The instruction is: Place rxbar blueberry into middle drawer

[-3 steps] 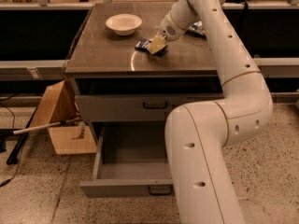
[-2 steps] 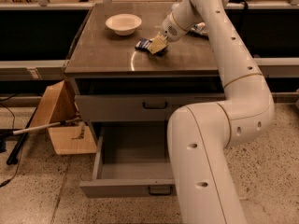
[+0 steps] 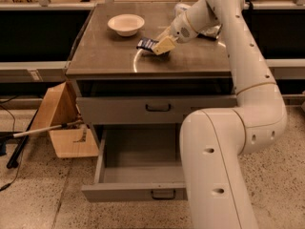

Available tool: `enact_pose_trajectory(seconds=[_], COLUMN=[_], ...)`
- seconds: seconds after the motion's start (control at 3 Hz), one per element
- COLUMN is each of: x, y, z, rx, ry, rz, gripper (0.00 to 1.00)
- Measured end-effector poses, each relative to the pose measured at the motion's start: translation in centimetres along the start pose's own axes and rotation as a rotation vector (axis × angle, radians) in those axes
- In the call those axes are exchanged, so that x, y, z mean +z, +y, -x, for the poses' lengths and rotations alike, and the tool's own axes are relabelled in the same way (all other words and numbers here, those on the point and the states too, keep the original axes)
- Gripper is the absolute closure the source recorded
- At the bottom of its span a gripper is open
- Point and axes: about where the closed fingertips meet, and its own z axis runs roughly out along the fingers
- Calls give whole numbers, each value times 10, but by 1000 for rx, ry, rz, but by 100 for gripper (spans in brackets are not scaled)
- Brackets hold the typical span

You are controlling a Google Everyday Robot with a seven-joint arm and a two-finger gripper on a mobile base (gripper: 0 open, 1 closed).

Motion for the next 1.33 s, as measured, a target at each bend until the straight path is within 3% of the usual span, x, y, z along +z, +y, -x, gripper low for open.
enact_pose_trajectory(seconds=[0.67, 1.0, 1.33], x=[-18, -32, -50], y=[35, 41, 33], z=[1, -7, -23], rx=[-229, -315, -350], ry=[-54, -58, -74], rz=[122, 131, 85], gripper=[100, 100, 100])
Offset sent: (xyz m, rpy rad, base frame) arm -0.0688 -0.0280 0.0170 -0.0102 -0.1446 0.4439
